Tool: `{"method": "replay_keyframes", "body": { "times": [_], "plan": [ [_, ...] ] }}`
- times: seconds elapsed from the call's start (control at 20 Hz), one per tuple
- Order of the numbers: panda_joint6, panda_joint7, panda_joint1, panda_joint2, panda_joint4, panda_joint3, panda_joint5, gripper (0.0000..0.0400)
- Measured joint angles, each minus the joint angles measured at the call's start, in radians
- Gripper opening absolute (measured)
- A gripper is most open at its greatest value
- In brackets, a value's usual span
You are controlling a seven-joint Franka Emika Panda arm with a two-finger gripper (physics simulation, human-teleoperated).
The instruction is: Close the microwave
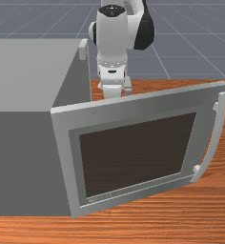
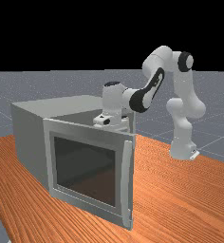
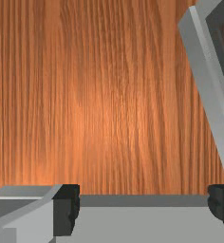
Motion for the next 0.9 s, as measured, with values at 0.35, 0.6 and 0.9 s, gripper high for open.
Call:
{"method": "replay_keyframes", "body": {
  "times": [0.35,0.6,0.9],
  "plan": [
    [-0.102,-0.008,-0.001,-0.048,0.053,0.001,0.000,0.0400],
    [-0.135,-0.001,0.000,-0.086,0.070,0.000,0.000,0.0400],
    [-0.226,0.035,0.003,-0.107,0.136,0.001,-0.002,0.0400]
  ]
}}
